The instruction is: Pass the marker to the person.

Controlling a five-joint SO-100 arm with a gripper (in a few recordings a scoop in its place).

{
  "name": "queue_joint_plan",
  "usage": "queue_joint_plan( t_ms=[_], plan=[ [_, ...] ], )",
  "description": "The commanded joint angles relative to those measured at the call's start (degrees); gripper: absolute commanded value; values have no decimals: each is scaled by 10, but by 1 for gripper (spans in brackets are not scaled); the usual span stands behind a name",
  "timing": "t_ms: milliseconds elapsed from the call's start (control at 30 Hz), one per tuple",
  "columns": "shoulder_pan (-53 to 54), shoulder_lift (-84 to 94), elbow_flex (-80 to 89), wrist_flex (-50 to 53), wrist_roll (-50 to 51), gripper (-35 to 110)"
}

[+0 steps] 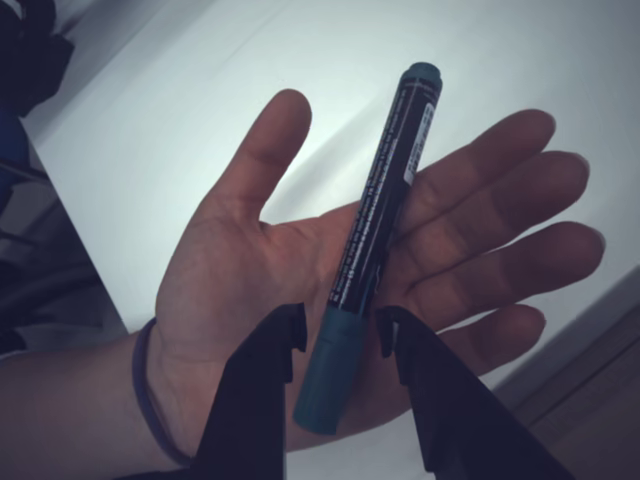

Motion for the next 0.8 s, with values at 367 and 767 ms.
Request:
queue_joint_plan(
  t_ms=[367, 767],
  plan=[
    [5, 35, -11, -11, -4, 14],
    [5, 34, -16, 1, -4, 14]
  ],
)
